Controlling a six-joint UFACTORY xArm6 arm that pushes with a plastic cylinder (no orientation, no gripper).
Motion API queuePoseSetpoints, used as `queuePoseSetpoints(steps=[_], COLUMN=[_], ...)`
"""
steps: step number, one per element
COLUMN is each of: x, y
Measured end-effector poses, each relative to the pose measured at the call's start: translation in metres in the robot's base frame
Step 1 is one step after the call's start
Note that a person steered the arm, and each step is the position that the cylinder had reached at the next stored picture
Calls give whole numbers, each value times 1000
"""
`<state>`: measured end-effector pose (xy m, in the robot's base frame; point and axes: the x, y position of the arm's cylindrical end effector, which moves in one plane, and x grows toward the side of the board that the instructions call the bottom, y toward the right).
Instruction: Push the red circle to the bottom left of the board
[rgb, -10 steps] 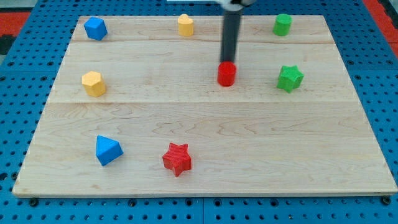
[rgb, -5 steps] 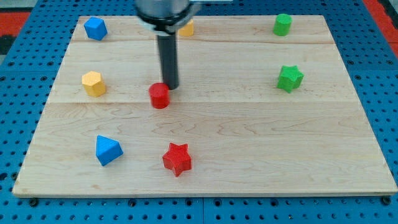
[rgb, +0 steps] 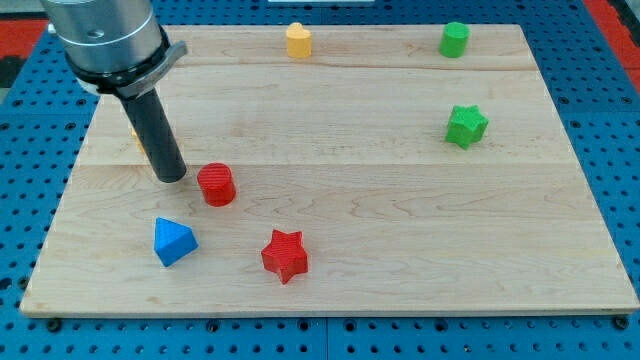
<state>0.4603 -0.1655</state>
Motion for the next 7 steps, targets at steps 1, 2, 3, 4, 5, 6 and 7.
queuePoseSetpoints(steps=[1,2,3,4,5,6,7], x=[-1,-1,-25,3,29,22,23], y=[9,10,40,87,23,8,-14])
